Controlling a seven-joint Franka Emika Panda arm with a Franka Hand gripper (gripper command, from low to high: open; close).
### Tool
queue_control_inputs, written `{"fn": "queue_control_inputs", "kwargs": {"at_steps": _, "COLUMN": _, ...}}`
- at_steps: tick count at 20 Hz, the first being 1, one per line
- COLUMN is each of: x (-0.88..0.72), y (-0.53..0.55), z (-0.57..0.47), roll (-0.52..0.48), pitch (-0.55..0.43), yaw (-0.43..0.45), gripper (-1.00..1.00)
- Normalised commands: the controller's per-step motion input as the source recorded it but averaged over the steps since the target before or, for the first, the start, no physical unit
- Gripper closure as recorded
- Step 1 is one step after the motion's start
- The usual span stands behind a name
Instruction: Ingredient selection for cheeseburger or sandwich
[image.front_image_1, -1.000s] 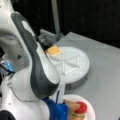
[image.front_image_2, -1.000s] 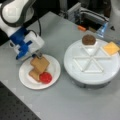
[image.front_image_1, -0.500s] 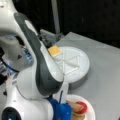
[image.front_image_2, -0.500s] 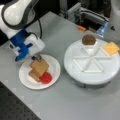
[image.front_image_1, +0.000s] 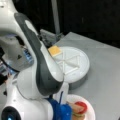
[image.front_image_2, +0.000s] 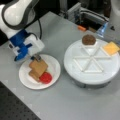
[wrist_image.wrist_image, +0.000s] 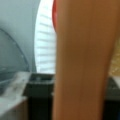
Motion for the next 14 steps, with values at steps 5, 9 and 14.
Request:
{"fn": "queue_control_inputs", "kwargs": {"at_steps": 5, "x": -0.21, "y": 0.23, "z": 0.01, "roll": -0.327, "pitch": -0.032, "yaw": -0.121, "gripper": 1.0}}
{"fn": "queue_control_inputs", "kwargs": {"at_steps": 9, "x": -0.22, "y": 0.3, "z": 0.01, "roll": -0.315, "pitch": -0.021, "yaw": -0.135, "gripper": 1.0}}
{"fn": "queue_control_inputs", "kwargs": {"at_steps": 14, "x": -0.21, "y": 0.33, "z": 0.0, "roll": -0.293, "pitch": -0.02, "yaw": -0.126, "gripper": 1.0}}
